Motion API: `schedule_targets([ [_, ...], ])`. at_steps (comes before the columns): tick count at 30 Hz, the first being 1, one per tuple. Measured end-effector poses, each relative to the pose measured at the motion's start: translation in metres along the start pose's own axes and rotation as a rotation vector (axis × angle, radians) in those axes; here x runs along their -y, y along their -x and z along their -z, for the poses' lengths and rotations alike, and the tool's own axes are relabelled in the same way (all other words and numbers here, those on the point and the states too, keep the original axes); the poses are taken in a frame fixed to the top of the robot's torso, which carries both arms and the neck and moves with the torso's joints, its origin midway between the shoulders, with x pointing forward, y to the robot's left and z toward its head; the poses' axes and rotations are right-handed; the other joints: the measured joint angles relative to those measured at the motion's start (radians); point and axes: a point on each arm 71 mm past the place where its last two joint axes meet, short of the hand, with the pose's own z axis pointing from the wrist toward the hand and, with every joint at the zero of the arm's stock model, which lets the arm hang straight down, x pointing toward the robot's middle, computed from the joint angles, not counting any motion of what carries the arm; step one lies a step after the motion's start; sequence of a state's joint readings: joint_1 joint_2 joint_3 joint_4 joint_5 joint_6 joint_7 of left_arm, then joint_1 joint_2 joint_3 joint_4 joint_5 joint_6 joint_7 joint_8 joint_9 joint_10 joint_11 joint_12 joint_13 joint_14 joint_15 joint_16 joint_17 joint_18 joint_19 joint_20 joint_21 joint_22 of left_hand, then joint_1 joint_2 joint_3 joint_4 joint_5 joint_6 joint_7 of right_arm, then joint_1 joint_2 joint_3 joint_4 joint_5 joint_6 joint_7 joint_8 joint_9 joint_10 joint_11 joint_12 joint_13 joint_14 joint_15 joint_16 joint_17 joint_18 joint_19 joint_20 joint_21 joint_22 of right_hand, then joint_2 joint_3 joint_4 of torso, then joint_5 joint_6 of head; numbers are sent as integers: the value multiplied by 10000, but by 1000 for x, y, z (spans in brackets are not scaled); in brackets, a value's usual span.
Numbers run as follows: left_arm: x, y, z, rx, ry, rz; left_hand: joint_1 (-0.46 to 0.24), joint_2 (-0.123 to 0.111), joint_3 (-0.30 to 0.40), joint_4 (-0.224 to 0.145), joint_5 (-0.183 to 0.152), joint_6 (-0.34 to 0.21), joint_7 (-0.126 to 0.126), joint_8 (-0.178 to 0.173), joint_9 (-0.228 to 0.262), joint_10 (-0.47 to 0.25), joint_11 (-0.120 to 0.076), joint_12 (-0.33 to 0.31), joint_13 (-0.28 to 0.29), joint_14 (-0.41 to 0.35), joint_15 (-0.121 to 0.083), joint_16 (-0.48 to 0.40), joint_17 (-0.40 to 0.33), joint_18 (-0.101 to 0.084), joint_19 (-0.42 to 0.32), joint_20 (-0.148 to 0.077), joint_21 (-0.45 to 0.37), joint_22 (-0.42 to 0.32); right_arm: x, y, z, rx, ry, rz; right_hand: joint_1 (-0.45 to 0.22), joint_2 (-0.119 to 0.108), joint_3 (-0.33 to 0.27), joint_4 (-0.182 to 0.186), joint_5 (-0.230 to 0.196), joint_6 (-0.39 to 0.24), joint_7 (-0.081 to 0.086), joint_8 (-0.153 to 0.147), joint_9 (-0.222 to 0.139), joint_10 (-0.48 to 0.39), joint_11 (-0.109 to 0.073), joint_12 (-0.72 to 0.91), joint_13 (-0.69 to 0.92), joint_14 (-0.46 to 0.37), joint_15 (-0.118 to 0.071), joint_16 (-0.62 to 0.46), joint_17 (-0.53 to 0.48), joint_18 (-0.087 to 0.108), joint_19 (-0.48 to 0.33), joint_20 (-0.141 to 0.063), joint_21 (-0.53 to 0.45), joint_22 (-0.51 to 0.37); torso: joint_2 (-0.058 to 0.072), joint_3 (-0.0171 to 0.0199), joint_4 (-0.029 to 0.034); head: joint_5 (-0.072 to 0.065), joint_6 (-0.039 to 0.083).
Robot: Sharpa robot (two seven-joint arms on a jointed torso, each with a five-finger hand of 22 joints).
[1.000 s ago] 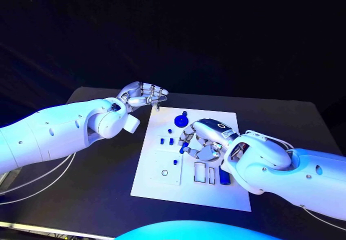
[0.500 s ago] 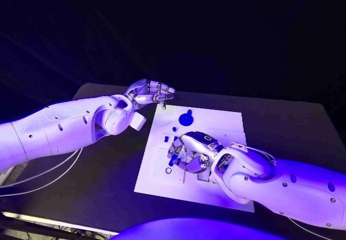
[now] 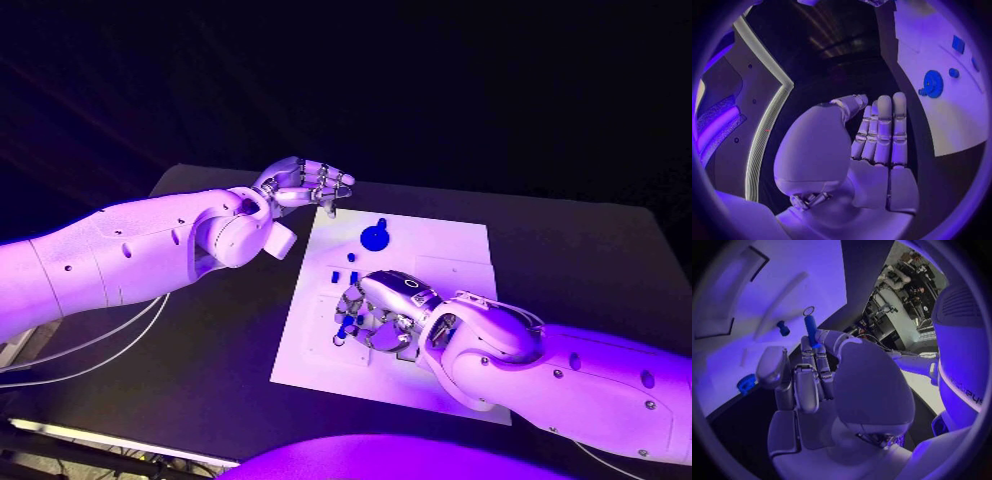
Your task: Assemble the parts on the task board
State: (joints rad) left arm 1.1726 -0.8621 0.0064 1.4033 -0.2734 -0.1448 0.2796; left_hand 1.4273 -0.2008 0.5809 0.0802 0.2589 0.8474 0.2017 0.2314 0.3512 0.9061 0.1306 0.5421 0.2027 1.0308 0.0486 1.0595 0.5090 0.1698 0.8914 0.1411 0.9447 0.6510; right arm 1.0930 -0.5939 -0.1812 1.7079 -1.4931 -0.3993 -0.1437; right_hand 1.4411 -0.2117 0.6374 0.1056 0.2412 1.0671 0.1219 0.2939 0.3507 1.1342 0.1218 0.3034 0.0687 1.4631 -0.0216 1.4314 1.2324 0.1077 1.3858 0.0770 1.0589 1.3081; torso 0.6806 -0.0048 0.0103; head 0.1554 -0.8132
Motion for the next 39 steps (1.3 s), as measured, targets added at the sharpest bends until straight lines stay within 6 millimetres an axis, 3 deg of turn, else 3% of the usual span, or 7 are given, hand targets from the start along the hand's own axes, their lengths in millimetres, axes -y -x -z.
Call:
schedule_targets([
  [18, 0, 0, 0, -22, 7, 12, 0, 0, 0, 0, 0, 0, 0, 0, 1, 0, 0, 0, 1, 0, 0, 0, 0, 0, 0, 0, 0, 1, -1, -10, -3, -280, 9, 68, -1, 2, -7, -11, -9, 0, 0, -1, 13, 0, -1, 15, 2, 0, 0, 0, 0, 0, 0, 0, 0, -2, 1, -6, 6, 7, -83],
  [37, 0, 0, 0, -17, 25, 15, 0, 0, 0, 0, 0, -38, 37, 0, 2, -36, 36, 0, -17, -35, 35, 0, 0, 0, 0, 0, 0, -25, -2, -15, -6, -298, -63, 407, -43, 40, -23, -54, -10, -49, 16, -21, 34, -1, -1, 12, 25, 0, 0, 0, -25, 0, 0, 1, -46, -5, -5, -12, 10, 23, -89],
  [39, 0, 0, 0, -16, 26, 16, 0, 0, 0, 0, 0, -38, 37, 0, 3, -36, 36, 0, -17, -35, 35, 0, 0, 0, 0, 0, 0, -24, -2, -15, -6, -312, -44, 431, -110, 58, -91, -123, -10, -129, 96, -21, 58, -1, -1, 0, 106, 0, 1, -1, -25, 0, -3, 4, -106, -5, -6, -12, 9, 26, -89],
])
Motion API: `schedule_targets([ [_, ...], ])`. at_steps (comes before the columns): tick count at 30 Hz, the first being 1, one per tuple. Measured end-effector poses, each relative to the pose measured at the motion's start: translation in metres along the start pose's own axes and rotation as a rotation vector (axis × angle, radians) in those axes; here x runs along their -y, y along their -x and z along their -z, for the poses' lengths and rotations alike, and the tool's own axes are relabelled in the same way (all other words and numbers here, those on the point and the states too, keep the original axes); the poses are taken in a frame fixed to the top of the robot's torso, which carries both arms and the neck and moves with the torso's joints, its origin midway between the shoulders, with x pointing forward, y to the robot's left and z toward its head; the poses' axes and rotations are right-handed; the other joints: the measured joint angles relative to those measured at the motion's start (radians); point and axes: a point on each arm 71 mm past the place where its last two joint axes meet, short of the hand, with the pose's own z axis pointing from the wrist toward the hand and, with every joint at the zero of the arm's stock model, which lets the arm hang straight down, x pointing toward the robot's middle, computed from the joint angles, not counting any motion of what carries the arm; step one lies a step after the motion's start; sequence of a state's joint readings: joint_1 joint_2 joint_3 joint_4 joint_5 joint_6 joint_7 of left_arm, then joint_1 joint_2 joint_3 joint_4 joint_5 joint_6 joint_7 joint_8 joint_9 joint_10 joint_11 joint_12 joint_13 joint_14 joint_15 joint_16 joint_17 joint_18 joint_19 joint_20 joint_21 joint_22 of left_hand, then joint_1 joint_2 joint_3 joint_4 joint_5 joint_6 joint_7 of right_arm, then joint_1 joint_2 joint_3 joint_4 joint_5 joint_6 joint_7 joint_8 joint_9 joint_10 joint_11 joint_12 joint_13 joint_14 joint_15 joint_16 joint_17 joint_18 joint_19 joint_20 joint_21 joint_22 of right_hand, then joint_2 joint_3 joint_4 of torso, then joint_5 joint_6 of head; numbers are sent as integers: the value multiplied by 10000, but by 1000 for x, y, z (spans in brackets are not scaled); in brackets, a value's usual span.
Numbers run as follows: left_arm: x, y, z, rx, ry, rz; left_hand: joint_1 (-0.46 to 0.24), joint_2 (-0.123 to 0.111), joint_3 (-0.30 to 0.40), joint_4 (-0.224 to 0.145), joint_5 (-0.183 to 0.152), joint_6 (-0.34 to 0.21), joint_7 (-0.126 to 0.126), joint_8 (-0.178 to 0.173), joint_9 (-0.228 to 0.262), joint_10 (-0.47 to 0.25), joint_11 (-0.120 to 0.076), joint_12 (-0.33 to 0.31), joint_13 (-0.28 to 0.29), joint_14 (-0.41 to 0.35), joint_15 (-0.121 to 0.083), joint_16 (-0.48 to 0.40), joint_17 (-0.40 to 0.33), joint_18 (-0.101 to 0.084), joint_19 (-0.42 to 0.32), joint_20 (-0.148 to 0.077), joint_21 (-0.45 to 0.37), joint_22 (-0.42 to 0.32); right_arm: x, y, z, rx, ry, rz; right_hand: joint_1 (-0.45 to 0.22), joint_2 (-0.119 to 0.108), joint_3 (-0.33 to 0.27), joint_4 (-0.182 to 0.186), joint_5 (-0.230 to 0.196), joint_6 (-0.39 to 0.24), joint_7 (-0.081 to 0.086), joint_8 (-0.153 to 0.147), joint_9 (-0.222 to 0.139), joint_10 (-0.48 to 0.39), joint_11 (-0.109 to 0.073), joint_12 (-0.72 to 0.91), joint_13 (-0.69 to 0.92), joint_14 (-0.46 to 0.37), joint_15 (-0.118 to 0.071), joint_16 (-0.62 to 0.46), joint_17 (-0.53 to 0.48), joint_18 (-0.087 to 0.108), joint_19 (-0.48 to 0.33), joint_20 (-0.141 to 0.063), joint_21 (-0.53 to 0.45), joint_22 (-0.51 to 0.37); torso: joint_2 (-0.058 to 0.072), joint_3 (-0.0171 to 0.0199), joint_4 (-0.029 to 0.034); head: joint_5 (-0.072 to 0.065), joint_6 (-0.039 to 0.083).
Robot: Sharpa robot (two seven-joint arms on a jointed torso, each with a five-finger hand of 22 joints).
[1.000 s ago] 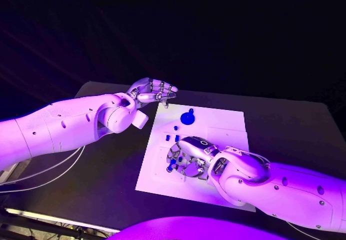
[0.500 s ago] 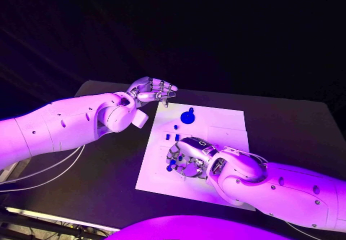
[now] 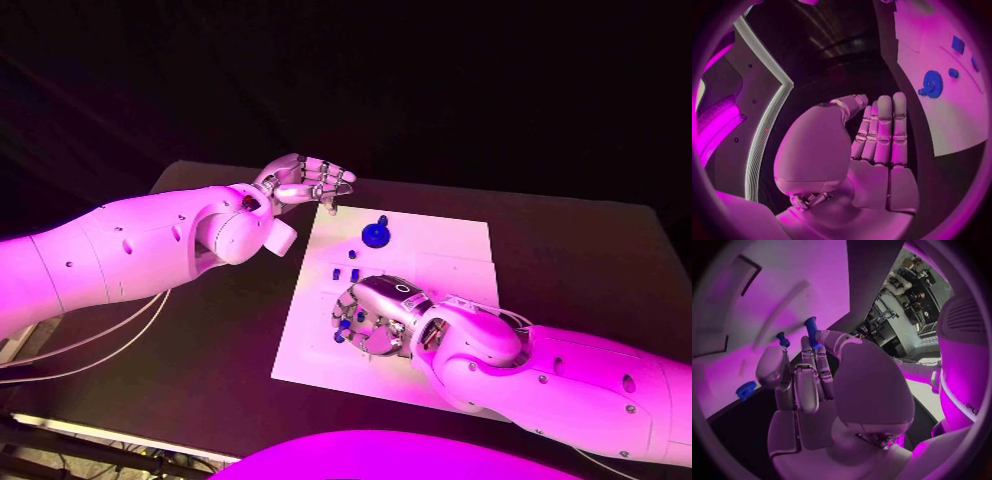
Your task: Assemble the parts on the task board
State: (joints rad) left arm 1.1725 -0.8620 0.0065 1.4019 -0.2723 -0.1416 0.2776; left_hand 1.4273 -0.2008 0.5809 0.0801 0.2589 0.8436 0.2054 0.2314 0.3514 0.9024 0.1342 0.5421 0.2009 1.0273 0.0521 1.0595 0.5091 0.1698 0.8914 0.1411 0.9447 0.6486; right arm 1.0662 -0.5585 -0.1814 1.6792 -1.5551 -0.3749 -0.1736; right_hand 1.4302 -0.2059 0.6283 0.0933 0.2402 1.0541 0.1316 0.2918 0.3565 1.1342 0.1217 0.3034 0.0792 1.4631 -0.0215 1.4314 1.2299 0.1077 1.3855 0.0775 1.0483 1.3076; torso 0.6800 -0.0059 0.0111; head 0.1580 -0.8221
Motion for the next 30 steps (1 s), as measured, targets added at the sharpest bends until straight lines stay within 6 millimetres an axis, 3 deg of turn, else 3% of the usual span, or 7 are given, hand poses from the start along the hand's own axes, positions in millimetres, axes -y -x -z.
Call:
schedule_targets([
  [4, 0, 0, 0, 2, 3, 0, 0, 0, 0, 0, 0, 1, 0, 0, 0, 0, 0, 0, 0, 0, 0, 0, 0, -1, 0, 0, 0, 0, -1, -1, 0, -94, 17, 18, -555, -190, -61, -245, 2, -437, 125, -191, 8, -98, -109, -239, 270, 34, 109, 0, -9, 0, -124, 124, -178, -1, -2, 0, -3, 5, -10],
  [5, 0, 0, 0, 2, 4, 0, 0, 0, 0, 0, 0, 0, 0, 0, 0, 0, 0, 0, 0, 0, 0, 0, 0, 0, 0, 0, 0, 0, -1, -1, 0, -125, 17, 23, -624, -259, -130, -199, 3, -499, 137, -233, -8, -4, -277, -303, 268, 33, 109, 0, -17, 0, -124, 124, -218, -1, -2, 0, -3, 5, -11],
  [7, 0, 0, 0, 3, 6, 0, 0, 0, -28, 28, 0, 0, 0, 0, 0, 0, 0, 0, 0, 0, 0, 0, 0, 0, 0, 0, -47, -12, 0, -2, 0, -185, 21, 32, -797, -432, -313, -136, 38, -613, 184, -331, -36, -32, -429, -451, 203, 34, 180, 0, -46, -1, -179, 180, -331, -1, -2, 0, -3, 5, -12],
  [13, 0, 0, 0, 6, 12, 0, 0, 0, -27, 28, 0, 1, -1, 0, 1, 0, 0, 0, 1, 0, 0, 0, 0, 0, 0, 0, -47, -12, 0, -5, 0, -390, 18, 23, -962, -598, -486, -118, 18, -767, 197, -405, -36, -430, -289, -606, 78, 33, 252, 0, -95, 0, -230, 230, -442, -1, -2, 0, -3, 5, -12],
  [21, 0, 0, 0, 6, 31, 0, 0, 0, -28, 28, 0, 1, -1, 0, -8, 0, 0, 0, 1, 0, 0, 0, 0, 0, 0, 0, -47, -12, 0, -5, 0, -477, 6, 20, -960, -597, -559, -100, 18, -850, 233, -444, -46, -590, -268, -644, 63, 33, 251, 0, -110, -1, -230, 230, -482, -2, -2, 2, -5, -1, -8],
  [30, 0, 1, 0, 11, 50, -2, 0, 0, -27, 28, 0, 1, -1, 0, -8, 1, -1, 0, 2, 0, 0, 0, 0, 0, 0, 0, -47, -11, 3, -5, 4, -323, -41, -53, -1013, -651, -909, -146, 18, -1058, 298, -610, -62, -1223, -149, -684, 0, 31, 326, -219, -518, -1, -440, 421, -1276, -91, -1, 5, -4, -14, 18],
])
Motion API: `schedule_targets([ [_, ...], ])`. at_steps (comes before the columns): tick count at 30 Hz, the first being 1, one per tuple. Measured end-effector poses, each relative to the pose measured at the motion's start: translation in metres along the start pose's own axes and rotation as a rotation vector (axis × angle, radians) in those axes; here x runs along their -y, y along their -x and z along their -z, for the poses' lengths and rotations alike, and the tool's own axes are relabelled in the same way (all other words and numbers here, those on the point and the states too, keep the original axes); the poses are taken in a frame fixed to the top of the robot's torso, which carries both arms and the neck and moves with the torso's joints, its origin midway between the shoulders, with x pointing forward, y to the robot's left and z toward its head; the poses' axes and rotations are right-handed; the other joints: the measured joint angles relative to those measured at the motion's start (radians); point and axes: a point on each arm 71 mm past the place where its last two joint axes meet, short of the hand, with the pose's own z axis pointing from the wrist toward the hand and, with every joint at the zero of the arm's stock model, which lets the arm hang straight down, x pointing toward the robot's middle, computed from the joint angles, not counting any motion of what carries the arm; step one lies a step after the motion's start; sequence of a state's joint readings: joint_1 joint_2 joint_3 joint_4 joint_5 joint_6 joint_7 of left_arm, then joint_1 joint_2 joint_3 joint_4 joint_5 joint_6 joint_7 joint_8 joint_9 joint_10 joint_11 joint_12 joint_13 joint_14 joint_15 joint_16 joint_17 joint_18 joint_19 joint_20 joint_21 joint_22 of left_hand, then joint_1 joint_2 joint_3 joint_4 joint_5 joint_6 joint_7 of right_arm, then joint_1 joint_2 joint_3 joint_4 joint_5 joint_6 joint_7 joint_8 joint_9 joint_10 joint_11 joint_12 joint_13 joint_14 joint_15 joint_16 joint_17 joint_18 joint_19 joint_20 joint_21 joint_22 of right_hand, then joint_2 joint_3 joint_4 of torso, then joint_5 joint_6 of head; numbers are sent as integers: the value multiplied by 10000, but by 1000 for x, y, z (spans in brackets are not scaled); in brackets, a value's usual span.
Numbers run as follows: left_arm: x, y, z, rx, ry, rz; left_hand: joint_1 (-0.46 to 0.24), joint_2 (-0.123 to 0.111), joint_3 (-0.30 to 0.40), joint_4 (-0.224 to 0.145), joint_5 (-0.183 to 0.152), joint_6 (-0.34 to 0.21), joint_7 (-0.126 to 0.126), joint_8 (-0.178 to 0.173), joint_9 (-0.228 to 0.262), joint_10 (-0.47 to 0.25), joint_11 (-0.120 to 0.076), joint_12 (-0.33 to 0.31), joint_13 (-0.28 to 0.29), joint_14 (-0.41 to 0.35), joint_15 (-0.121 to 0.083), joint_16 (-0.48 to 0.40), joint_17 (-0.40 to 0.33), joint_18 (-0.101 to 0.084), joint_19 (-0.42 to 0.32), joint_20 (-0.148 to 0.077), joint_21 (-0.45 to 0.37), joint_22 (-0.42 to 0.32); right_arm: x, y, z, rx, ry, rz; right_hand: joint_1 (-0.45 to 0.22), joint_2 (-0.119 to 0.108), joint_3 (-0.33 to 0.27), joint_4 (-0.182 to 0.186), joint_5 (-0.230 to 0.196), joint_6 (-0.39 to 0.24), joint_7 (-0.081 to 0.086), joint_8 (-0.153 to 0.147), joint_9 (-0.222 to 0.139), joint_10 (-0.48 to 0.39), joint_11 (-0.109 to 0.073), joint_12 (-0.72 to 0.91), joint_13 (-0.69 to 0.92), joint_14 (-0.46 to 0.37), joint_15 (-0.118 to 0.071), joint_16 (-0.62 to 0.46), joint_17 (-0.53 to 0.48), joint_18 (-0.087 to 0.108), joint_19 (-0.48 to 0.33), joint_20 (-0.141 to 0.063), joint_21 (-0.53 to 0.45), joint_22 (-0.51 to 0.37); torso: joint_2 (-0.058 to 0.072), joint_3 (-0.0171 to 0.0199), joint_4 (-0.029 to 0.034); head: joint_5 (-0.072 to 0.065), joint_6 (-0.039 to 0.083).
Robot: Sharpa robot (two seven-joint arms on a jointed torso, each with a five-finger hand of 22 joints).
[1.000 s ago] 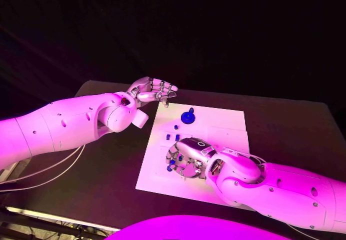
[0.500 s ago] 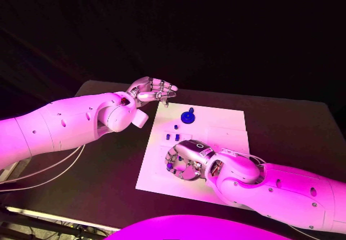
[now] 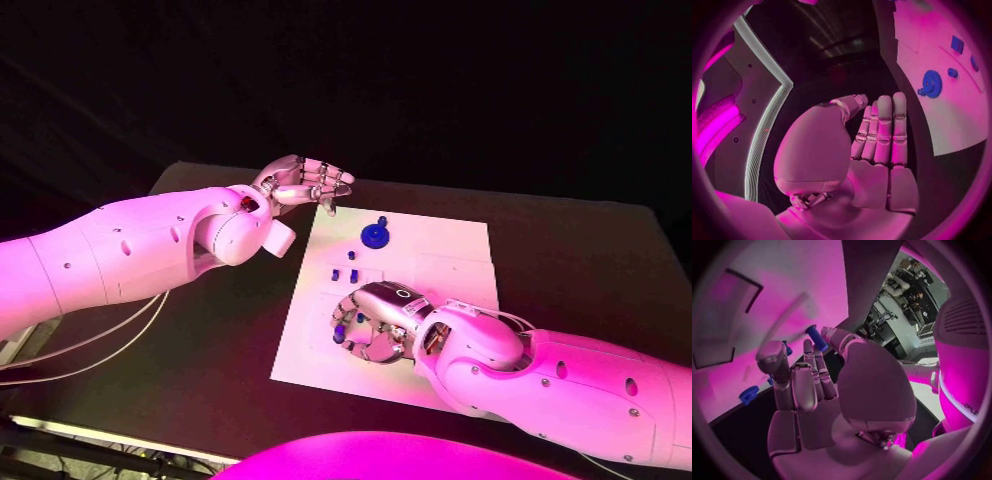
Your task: Assemble the parts on the task board
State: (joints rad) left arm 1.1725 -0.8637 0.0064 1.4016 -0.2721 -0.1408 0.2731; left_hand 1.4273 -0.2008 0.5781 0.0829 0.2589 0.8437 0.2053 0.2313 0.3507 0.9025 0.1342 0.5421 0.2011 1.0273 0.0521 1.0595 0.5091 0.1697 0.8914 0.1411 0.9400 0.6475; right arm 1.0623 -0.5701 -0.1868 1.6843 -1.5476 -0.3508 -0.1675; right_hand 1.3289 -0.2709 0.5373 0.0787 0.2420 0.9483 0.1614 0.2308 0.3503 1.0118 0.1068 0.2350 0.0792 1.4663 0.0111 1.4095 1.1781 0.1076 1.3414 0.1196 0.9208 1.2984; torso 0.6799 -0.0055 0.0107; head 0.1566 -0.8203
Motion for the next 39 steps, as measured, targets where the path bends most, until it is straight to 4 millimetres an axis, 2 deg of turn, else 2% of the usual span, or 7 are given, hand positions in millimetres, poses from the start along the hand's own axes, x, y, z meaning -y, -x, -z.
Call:
schedule_targets([
  [8, 0, 1, 0, 13, 17, -3, 0, 0, 0, 0, 0, 0, 0, 0, 1, 0, 0, 0, 0, 0, 0, 0, 0, 0, 0, 0, 0, 0, 6, 10, 12, 765, -39, -237, 297, 291, -1224, 53, 0, -452, 93, -436, -120, -1158, 129, 414, -47, -177, 247, -478, -884, 164, -598, 113, -1489, -627, -2, -3, -5, -68, 76],
  [16, 0, 1, 1, 27, 26, -6, 0, 0, 0, 0, 0, 0, 0, 0, 1, 0, 0, 0, 1, 0, 0, 0, 0, 0, 0, 0, 0, 1, 19, 44, 37, 1690, -289, -533, 764, 538, -2352, 401, 0, -555, 138, -706, -197, -1477, 127, 1080, -16, -200, 224, -478, -950, 164, -598, 113, -1638, -710, -19, -11, -21, -265, 277],
  [22, -1, 2, 1, 28, 49, 1, 0, 0, 29, 28, 0, 0, 0, 0, 2, 0, 0, 0, -19, 0, 0, 0, 0, -1, 38, 38, 0, -23, 44, 78, 69, 2285, -1210, -1124, 785, 559, -2320, 652, 0, -460, 153, -744, -197, -723, 44, 1733, 68, -75, 125, -286, -602, 164, -247, 56, -1176, -498, -58, -4, -50, -595, 385],
  [30, -5, 3, 4, 73, 130, 71, -46, -46, 2, 56, 0, 0, -1, 0, 2, 0, 0, 0, -18, 0, 0, 0, 0, -1, 38, 38, -23, -29, 93, 104, 124, 3011, -3188, -2388, 498, 417, -2061, 1383, 0, 135, -188, -539, -102, 1765, -271, 3252, 947, -1, -295, 393, 770, -2, 670, -326, 1033, 97, -153, -28, -111, -1305, 417],
  [32, -6, 2, 4, 68, 161, 105, -47, -48, 1, 56, 0, 0, 0, 0, 2, 0, 0, 0, -18, 0, 0, 0, 0, -1, 38, 37, -38, -35, 102, 105, 137, 3077, -3683, -2773, 437, 355, -2216, 1538, 0, 128, -241, -390, -17, 2048, -425, 4267, 1890, 4, -366, 426, 854, -1, 759, -414, 1279, 98, -178, -35, -132, -1462, 408],
  [37, -10, -2, 6, 17, 235, 220, -47, -48, 2, 55, 0, 0, -1, 0, 3, 0, 0, 0, -18, 0, 0, 0, 0, -2, 37, 37, -38, -35, 117, 100, 163, 2958, -4901, -3270, -333, 772, -2872, 2070, 0, 26, -346, 562, 453, 4156, -688, 11572, 11544, 4, -366, 1088, 1299, -159, 1126, -489, 2455, 97, -238, -38, -178, -1700, 349],
  [39, -12, -3, 7, -16, 260, 272, -47, -48, 2, 55, 0, 0, -1, 0, 3, 0, 0, 0, -19, 0, 0, 0, 0, -1, 37, 37, -38, -36, 120, 95, 168, 2769, -5345, -3381, -500, 780, -3142, 2097, 1, 11, -359, 789, 549, 4426, -697, 12150, 12136, 4, -365, 1200, 1301, -315, 1167, -500, 2760, 97, -256, -40, -190, -1753, 333],
])
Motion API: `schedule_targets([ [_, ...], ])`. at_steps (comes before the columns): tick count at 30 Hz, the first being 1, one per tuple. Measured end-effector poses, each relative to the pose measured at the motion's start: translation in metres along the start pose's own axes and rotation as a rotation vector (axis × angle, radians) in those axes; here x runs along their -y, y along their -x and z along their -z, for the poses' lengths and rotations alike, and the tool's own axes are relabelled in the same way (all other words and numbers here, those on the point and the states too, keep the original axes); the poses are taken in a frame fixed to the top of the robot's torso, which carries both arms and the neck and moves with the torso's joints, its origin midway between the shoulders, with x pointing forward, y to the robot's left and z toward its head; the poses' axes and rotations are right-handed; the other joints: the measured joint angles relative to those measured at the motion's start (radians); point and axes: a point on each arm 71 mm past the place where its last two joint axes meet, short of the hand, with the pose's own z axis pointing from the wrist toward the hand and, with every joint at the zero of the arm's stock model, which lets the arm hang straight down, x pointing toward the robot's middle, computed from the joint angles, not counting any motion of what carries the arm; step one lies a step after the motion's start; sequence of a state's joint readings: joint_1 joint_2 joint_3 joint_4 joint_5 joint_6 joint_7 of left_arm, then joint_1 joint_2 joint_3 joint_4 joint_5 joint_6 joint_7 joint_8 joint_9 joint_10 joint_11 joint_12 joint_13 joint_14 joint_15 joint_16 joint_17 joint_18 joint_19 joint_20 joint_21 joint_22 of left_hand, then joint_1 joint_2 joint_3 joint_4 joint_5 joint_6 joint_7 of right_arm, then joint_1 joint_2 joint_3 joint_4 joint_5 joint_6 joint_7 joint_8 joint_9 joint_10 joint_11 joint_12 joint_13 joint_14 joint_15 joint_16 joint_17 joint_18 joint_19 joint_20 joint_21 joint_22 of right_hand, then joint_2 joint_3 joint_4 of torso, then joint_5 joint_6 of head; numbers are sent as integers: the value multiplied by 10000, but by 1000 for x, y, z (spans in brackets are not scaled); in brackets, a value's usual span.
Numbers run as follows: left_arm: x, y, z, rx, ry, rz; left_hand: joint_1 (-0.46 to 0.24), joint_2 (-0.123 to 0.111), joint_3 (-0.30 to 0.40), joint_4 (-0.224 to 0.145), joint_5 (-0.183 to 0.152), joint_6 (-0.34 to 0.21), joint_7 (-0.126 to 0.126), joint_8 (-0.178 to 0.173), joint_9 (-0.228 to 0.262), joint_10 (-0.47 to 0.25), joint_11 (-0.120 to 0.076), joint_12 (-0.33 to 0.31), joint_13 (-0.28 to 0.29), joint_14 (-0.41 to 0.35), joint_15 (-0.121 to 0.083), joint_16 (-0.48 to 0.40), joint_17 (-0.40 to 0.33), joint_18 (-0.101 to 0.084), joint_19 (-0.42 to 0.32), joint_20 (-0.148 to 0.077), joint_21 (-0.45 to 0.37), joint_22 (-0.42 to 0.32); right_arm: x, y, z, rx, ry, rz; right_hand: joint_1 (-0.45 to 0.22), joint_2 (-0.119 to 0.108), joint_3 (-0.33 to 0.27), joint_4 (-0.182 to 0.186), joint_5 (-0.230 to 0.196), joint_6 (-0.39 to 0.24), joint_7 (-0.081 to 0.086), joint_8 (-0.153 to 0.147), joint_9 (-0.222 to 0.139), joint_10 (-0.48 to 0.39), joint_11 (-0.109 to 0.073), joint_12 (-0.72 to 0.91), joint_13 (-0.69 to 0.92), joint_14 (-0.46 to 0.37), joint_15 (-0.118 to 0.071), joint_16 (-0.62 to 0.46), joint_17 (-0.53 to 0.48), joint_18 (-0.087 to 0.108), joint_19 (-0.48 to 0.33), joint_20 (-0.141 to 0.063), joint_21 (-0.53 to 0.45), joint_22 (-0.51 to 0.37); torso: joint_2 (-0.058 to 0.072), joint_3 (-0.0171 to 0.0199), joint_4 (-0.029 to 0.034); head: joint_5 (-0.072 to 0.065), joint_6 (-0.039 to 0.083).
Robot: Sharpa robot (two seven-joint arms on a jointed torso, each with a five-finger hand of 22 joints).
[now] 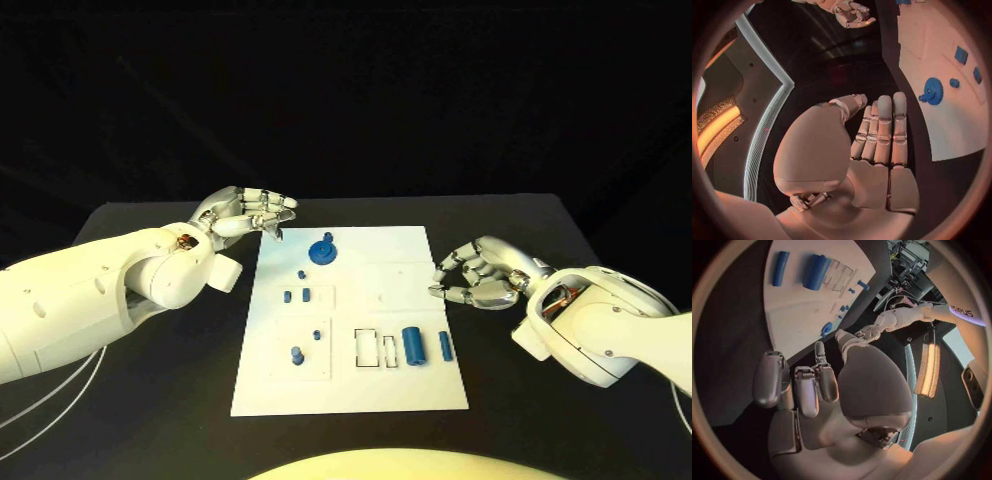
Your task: Assemble the parts on the task board
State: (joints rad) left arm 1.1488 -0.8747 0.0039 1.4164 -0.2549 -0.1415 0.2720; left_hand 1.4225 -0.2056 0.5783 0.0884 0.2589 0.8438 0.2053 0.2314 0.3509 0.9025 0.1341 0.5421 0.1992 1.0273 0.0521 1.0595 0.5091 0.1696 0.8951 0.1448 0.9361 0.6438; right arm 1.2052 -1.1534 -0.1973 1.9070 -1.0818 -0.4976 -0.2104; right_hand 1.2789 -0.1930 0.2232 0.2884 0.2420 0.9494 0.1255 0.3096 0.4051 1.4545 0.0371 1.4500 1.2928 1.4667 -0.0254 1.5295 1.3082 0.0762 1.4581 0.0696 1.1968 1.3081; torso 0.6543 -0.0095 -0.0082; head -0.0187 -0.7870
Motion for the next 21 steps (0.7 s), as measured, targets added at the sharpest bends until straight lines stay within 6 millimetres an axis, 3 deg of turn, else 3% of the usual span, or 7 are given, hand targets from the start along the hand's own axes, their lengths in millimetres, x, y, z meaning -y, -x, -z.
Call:
schedule_targets([
  [3, -2, -3, 1, -54, 22, 76, 0, 0, 0, 0, 0, 0, 0, 0, 0, 0, 0, 0, -9, 0, 0, 0, 0, 0, 0, 0, 0, -8, 7, -6, 5, -282, -707, 34, -336, -6, -460, 19, 0, -64, -43, 236, 95, 72, 2, 385, 152, 0, 0, 80, 0, 0, 14, -14, 305, -1, -28, -5, -11, -76, -45],
  [11, -4, -8, 4, -160, 49, 237, -64, 16, -56, 55, 0, -37, -36, 0, -10, 0, 0, 0, -20, 0, 0, 0, 4, 1, 0, 0, -41, -35, 17, -25, 14, -1056, -2040, 327, -619, 309, -2221, 51, 0, -196, -128, 742, 225, 88, -14, 506, 156, -36, -35, 164, -1, 0, 13, -14, 523, -1, -67, -27, -19, -117, -126],
  [14, -4, -8, 5, -172, 49, 280, -88, -8, -57, 56, 0, -37, -36, 0, -9, -36, -36, 0, -20, 0, 0, 0, 11, 0, 0, 0, -41, -40, 17, -33, 13, -1276, -2265, 445, -616, 419, -2452, 56, 0, -230, -160, 774, 240, 87, -14, 506, 156, -36, -35, 163, -1, 1, 13, -14, 522, -2, -66, -34, -13, -122, -134],
  [21, -4, -9, 6, -186, 25, 348, -88, -8, -29, 84, 0, -37, -36, 0, -9, -72, -1, 0, -20, 0, 0, 0, 11, 0, -1, -1, -40, -56, 13, -54, 9, -1809, -2365, 603, -616, 419, -2616, 55, 0, -230, -160, 854, 251, 87, -14, 506, 155, -36, -35, 163, -2, 1, 13, -14, 560, -3, -58, -41, -17, -24, -183],
])
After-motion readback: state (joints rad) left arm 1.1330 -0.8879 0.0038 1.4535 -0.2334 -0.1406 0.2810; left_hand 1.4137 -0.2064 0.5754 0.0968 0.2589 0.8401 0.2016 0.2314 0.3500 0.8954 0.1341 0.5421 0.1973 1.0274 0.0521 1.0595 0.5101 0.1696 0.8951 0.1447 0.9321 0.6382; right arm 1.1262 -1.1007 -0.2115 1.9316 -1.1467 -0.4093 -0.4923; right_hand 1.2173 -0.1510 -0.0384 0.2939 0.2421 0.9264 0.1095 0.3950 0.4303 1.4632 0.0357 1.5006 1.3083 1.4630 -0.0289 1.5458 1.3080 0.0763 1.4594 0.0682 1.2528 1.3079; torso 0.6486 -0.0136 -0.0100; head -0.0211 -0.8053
